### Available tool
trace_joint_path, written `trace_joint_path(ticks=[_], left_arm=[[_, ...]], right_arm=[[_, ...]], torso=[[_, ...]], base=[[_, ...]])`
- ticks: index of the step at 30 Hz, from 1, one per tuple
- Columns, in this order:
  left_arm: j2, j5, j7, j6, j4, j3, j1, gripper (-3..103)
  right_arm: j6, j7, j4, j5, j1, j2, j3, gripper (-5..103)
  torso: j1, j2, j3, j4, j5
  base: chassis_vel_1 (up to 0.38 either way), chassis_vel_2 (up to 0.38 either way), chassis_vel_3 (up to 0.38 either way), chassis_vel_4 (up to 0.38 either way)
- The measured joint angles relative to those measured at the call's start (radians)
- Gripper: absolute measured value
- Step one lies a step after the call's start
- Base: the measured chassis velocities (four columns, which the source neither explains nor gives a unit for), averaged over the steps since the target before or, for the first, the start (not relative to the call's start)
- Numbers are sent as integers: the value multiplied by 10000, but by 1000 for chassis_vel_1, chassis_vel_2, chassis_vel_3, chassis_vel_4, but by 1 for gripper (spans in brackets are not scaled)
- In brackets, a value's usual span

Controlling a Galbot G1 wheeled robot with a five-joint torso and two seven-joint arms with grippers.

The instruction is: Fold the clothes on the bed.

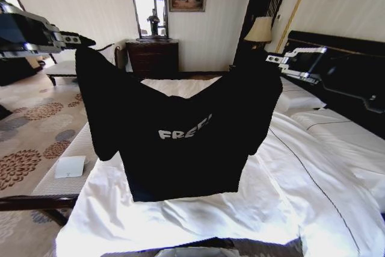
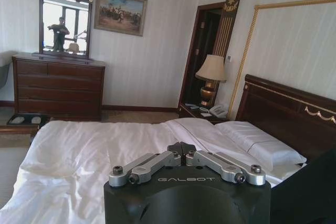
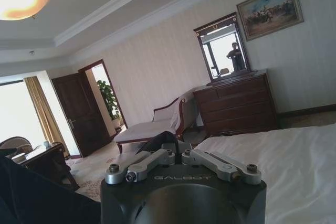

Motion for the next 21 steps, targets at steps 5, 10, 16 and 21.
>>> trace_joint_path(ticks=[5, 10, 16, 21], left_arm=[[-9, 3, 3, -4, -128, 18, 4, 0], [-15, 17, 2, -13, -267, 35, 45, 0], [-81, 46, -21, -18, -248, 35, 317, 0], [-267, 111, -86, -27, -288, 80, 476, 0]], right_arm=[[79, 163, -6, 230, 15, -170, 91, 1], [88, 261, -9, 314, 4, -206, 10, 1], [52, 410, -12, 296, -29, -130, -245, 1], [15, 553, -15, 256, -76, 23, -394, 1]], torso=[[1, 0, 1, -1, 1], [0, 0, 0, -2, 3], [1, 0, 1, -1, 1], [1, 0, 1, -1, 2]], base=[[0, 0, 0, 0], [0, 0, 0, 0], [0, 0, 0, 0], [0, 0, 0, 0]])
